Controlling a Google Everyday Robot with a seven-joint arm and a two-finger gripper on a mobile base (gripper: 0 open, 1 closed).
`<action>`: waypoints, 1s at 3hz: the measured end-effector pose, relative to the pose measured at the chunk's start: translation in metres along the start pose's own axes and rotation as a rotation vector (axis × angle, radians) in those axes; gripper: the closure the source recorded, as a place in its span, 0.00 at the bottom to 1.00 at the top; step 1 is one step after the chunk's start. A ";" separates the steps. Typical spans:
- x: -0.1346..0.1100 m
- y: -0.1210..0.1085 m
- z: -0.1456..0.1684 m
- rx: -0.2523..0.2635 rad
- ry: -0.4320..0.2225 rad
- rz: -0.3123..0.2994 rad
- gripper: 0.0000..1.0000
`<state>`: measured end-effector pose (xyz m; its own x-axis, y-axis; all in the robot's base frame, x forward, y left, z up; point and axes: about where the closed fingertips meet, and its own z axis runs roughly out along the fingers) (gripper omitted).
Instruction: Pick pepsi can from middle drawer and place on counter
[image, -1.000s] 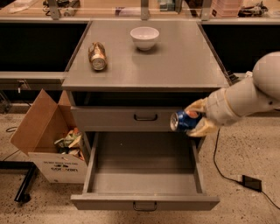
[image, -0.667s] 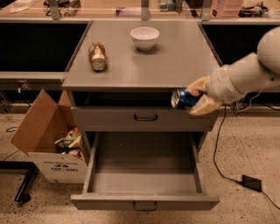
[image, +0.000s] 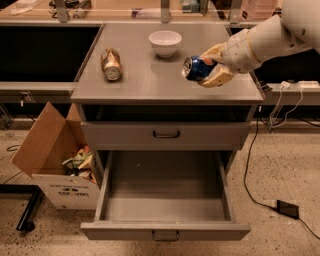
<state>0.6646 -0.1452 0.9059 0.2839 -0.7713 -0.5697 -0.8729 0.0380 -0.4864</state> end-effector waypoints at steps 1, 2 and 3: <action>-0.013 -0.027 0.019 -0.013 -0.048 -0.027 1.00; -0.014 -0.046 0.043 -0.030 -0.081 -0.026 1.00; -0.010 -0.057 0.066 -0.051 -0.083 -0.010 0.81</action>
Offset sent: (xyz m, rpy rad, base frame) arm 0.0886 0.0459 0.0019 0.0821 0.0115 0.0952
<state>0.7376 -0.0981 0.8954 0.3230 -0.7164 -0.6184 -0.8882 -0.0039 -0.4594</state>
